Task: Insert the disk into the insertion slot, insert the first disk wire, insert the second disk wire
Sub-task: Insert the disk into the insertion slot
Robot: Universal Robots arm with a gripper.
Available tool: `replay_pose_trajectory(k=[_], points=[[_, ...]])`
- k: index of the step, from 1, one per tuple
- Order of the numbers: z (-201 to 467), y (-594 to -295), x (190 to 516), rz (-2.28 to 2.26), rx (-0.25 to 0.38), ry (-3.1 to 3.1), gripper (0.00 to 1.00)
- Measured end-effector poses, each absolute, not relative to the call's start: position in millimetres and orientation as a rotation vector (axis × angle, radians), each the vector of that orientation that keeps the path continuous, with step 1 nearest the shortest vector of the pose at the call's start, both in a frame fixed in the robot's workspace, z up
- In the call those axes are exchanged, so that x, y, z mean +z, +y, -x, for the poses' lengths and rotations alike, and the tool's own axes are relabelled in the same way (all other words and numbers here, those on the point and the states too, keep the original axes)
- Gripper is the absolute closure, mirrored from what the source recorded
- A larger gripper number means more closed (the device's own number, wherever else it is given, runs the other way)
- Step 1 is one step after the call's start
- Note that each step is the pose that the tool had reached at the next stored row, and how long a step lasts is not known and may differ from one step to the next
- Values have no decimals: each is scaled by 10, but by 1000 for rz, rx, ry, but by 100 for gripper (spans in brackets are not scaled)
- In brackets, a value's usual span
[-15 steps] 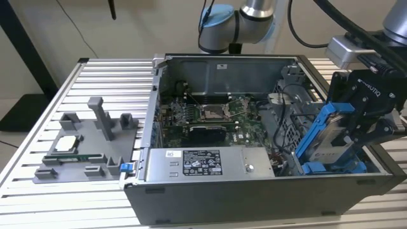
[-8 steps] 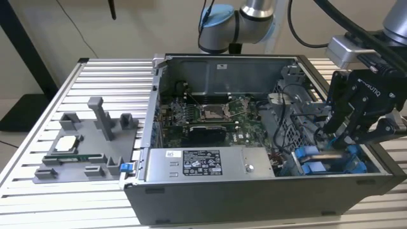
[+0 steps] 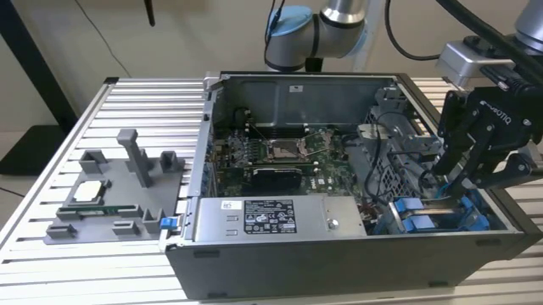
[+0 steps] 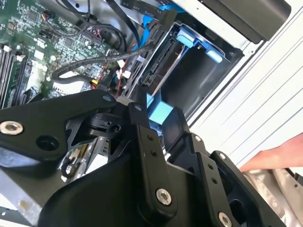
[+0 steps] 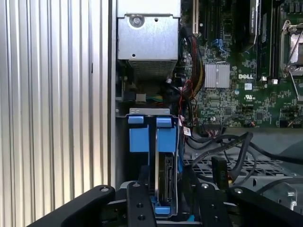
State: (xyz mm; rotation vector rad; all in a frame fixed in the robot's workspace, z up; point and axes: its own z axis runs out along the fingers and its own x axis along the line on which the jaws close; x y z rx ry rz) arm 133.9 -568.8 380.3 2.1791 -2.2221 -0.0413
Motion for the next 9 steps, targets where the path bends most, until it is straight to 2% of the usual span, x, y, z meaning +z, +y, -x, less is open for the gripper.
replay_pose_trajectory(k=[9], points=[[-1335,-5662,3985,-2179,-42,-2222,0]])
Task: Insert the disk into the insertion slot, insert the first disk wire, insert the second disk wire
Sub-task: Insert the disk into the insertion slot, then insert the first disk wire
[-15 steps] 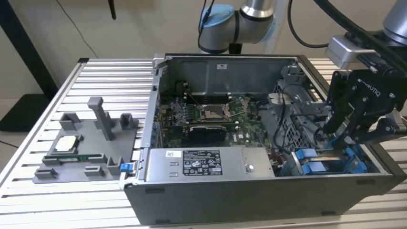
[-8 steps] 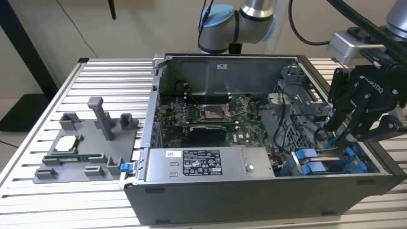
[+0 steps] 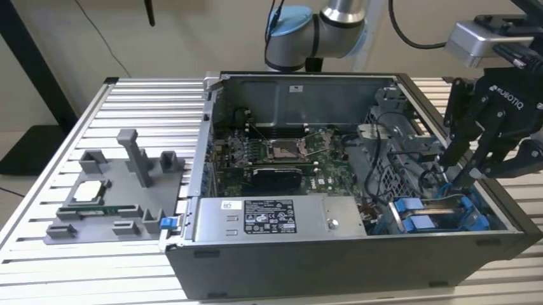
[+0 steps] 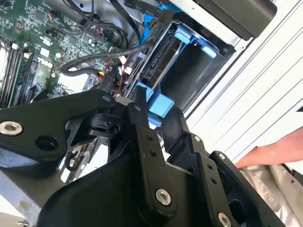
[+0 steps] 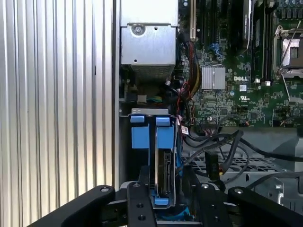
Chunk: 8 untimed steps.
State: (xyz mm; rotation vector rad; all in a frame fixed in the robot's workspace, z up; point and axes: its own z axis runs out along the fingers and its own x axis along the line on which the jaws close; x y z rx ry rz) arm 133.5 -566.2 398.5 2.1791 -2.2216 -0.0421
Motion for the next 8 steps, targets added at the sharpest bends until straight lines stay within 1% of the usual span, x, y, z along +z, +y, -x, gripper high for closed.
replay_pose_trajectory(k=[8], points=[[-1293,-5442,3988,-2179,-42,-2222,0]])
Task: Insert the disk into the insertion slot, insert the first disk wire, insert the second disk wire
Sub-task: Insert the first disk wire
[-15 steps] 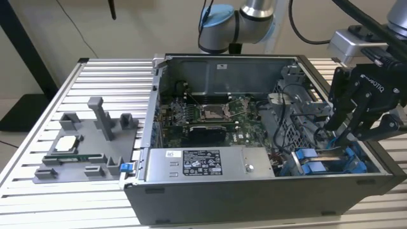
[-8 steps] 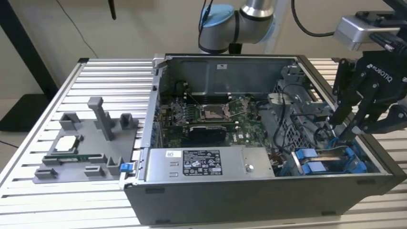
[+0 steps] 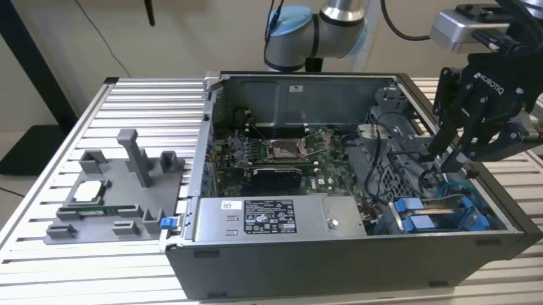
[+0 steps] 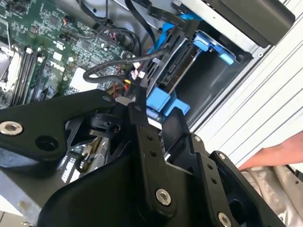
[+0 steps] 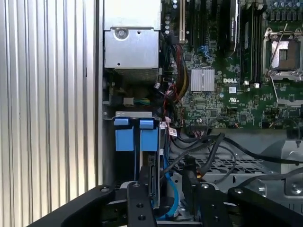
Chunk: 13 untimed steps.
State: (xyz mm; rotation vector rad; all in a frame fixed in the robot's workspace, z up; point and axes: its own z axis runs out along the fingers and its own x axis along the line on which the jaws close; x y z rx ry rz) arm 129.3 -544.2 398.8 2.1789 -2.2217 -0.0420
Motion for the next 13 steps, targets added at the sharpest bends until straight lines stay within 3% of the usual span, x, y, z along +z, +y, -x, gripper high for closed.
replay_pose_trajectory(k=[8,13], points=[[-1214,-5355,3978,-2192,-41,-2211,0],[-1208,-5352,3953,-2252,-9,-2177,0]])
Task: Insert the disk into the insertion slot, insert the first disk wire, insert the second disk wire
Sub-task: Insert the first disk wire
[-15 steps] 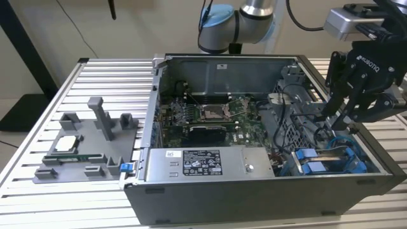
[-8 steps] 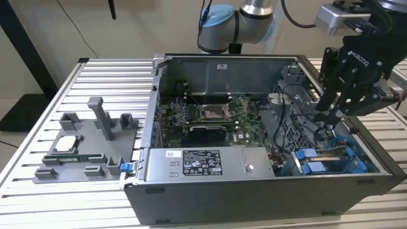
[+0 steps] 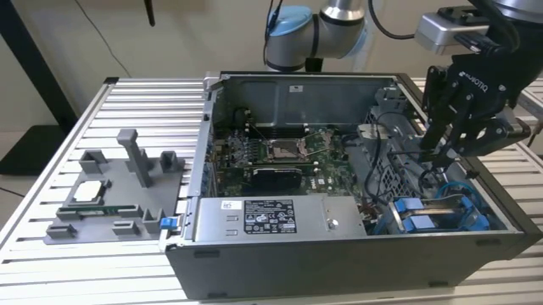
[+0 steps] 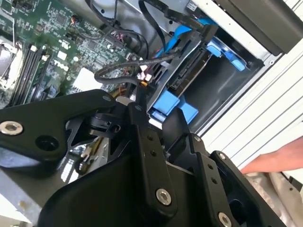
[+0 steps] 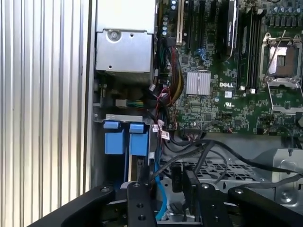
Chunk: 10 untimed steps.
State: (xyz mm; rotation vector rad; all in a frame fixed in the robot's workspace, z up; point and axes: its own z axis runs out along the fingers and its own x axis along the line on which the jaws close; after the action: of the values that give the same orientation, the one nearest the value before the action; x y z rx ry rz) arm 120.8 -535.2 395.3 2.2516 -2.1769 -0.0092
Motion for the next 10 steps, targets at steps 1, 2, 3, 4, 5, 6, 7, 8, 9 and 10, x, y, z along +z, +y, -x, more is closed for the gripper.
replay_pose_trajectory(k=[1,2,3,4,5,6,7,8,9,10], points=[[-1200,-5347,3945,-2256,-5,-2179,0],[-1191,-5341,3938,-2257,-4,-2181,0],[-1183,-5337,3933,-2258,-4,-2181,0],[-1175,-5334,3928,-2258,-3,-2181,0],[-1168,-5334,3921,-2258,-3,-2182,0],[-1163,-5333,3917,-2259,-2,-2182,0],[-1159,-5332,3914,-2259,-1,-2183,0],[-1156,-5331,3911,-2260,0,-2183,0],[-1153,-5331,3907,-2262,1,-2183,0],[-1151,-5330,3904,-2263,2,-2183,0]])
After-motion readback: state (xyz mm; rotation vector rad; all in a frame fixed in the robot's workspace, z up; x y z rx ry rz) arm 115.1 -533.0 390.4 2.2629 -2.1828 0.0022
